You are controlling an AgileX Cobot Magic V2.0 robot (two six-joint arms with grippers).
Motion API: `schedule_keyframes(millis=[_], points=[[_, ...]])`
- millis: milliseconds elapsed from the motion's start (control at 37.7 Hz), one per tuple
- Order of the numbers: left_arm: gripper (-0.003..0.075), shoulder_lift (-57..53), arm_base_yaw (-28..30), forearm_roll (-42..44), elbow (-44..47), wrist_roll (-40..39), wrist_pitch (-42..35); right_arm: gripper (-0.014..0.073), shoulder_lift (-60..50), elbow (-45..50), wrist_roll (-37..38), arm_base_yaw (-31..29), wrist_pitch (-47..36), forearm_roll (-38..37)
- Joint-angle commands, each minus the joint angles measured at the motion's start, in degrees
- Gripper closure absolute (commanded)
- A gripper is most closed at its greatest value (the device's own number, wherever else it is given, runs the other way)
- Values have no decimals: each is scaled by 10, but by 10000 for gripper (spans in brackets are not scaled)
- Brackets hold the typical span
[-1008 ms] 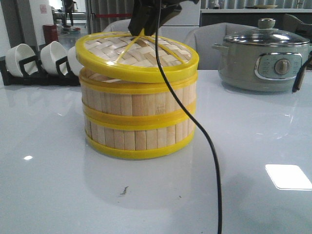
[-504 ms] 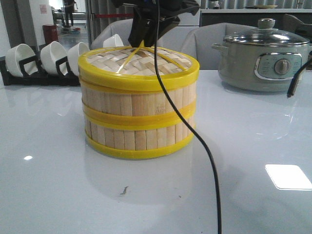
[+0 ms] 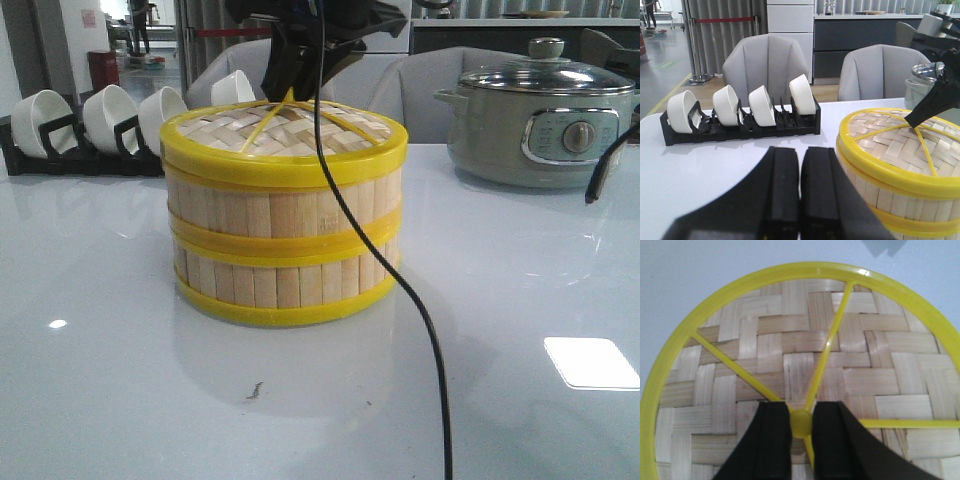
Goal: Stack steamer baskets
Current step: 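Open the right gripper and raise it off the lid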
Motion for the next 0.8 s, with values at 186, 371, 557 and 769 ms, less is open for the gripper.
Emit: schedule_keyframes(millis=[186,371,557,769], points=[[624,3,1,-2,-17,2,-53,223,-32,-22,-2,-3,-42,7],[624,3,1,-2,-17,2,-53,185,-43,-22,-2,-2,-57,7],[624,3,1,-2,-17,2,-53,185,-76,-22,-2,-5,-80,6],[624,3,1,-2,-17,2,-53,185,-132,-16,-2,-25,-84,-26]])
